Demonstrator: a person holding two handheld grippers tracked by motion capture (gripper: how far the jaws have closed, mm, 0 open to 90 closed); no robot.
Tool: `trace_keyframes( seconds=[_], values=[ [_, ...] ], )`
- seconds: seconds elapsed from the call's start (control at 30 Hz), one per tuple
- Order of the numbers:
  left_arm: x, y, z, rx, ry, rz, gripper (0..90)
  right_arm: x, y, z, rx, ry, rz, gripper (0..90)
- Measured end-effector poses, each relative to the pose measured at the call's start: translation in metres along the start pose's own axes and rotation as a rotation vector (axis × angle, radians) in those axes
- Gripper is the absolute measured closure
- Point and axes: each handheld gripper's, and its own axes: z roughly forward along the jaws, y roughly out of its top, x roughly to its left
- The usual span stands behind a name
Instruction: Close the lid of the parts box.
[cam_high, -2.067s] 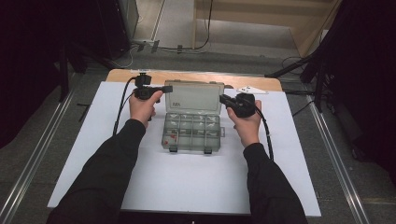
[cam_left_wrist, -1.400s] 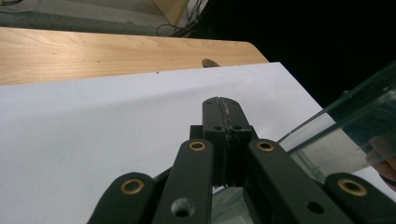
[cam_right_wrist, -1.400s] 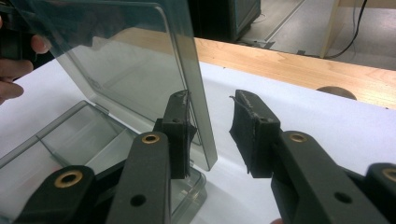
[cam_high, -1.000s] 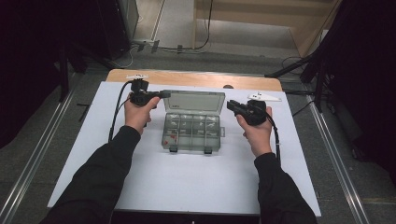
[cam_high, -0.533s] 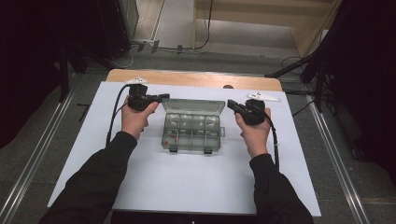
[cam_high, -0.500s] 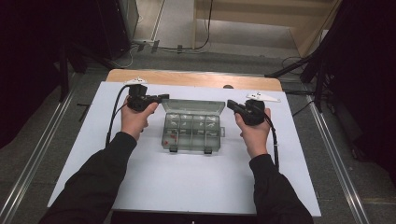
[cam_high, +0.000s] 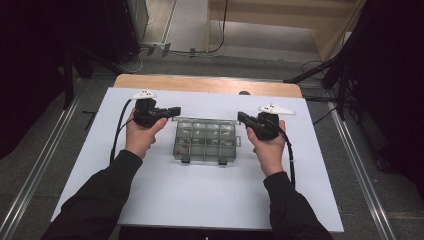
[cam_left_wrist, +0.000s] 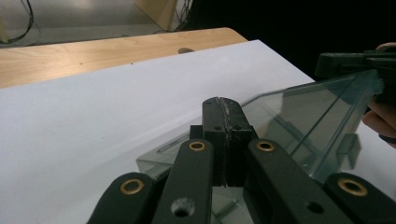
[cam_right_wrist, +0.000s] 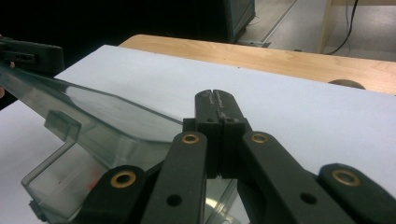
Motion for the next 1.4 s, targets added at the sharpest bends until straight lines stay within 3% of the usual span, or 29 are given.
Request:
trace_keyframes(
  seconds=[0.17,0.4,0.77,1.17,1.4],
  values=[
    [-0.007,-0.009,-0.006,-0.005,-0.004,0.005,89.9,0.006,-0.005,-0.005,0.000,0.002,-0.006,90.0],
    [-0.019,-0.023,-0.013,0.000,-0.003,0.016,89.8,0.014,-0.014,-0.014,0.003,0.002,-0.057,90.0],
    [-0.029,-0.043,-0.020,-0.001,0.026,0.030,89.5,0.028,-0.033,-0.020,0.023,0.007,-0.073,90.0],
    [-0.038,-0.065,-0.027,-0.033,0.068,0.046,89.6,0.036,-0.054,-0.026,0.016,0.015,-0.077,90.0],
    [-0.043,-0.075,-0.025,-0.024,0.081,0.060,89.6,0.039,-0.065,-0.027,0.008,0.010,-0.079,90.0]
  ],
)
